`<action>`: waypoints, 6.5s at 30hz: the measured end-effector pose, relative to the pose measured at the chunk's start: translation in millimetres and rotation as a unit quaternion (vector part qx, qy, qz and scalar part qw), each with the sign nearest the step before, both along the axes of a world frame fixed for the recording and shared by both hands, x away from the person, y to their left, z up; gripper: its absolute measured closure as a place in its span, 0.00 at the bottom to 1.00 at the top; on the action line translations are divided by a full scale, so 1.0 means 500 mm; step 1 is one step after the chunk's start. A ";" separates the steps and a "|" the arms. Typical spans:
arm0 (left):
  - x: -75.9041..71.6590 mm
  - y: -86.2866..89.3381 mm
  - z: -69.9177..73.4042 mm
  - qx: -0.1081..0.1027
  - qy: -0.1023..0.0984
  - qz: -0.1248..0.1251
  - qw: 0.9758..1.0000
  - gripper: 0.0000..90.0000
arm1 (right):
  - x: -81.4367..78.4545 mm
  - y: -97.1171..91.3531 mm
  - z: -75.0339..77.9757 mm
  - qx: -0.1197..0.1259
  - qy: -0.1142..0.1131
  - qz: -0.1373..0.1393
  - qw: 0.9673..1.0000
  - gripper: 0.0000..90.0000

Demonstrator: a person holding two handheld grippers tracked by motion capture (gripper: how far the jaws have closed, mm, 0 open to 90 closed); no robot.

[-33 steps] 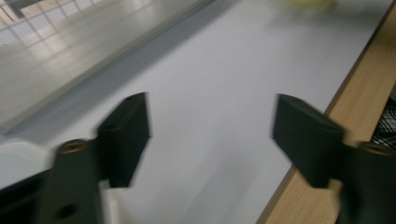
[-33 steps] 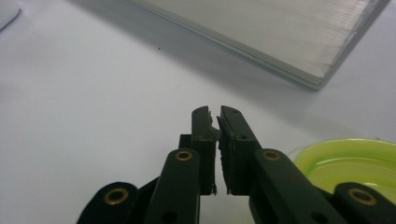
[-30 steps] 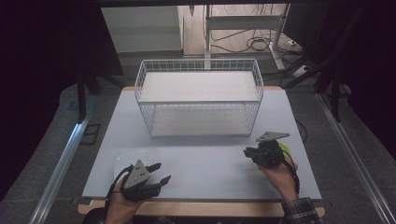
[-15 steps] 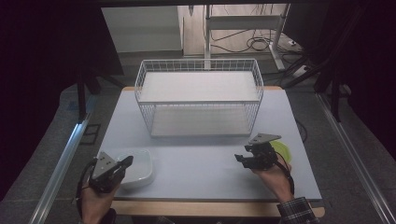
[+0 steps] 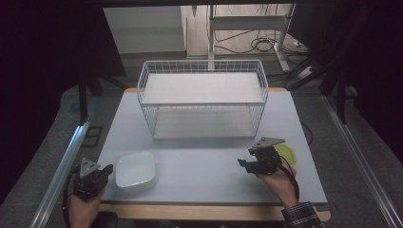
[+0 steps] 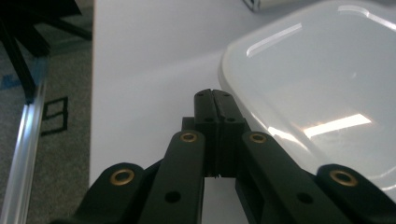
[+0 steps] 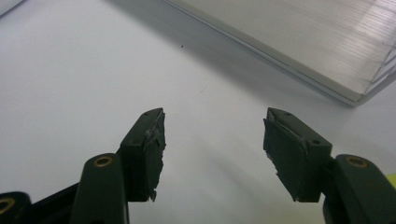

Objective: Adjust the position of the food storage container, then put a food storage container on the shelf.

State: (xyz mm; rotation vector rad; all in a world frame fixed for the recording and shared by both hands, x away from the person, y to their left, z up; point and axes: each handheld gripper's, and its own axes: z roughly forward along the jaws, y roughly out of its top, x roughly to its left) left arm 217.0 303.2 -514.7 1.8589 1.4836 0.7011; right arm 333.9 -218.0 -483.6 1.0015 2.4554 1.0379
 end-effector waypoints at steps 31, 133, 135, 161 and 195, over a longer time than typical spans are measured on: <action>0.055 -0.161 -0.018 -0.007 0.048 -0.105 0.993 0.99 | -0.054 0.046 -0.004 0.009 0.053 0.049 0.997 0.93; 0.067 -0.288 -0.003 -0.017 0.005 -0.291 0.957 0.05 | -0.087 0.039 -0.029 0.060 -0.008 0.068 0.996 0.00; 0.068 -0.291 0.002 -0.017 0.006 -0.294 0.956 0.05 | -0.087 0.042 -0.029 0.059 -0.008 0.071 0.996 0.00; 0.157 -0.349 0.032 -0.090 0.044 -0.338 0.936 0.18 | -0.039 0.102 -0.008 0.079 0.072 0.059 0.993 0.21; 0.129 -0.326 0.053 -0.204 0.096 -0.256 0.940 0.80 | -0.043 0.071 0.017 0.180 0.198 -0.032 0.963 0.87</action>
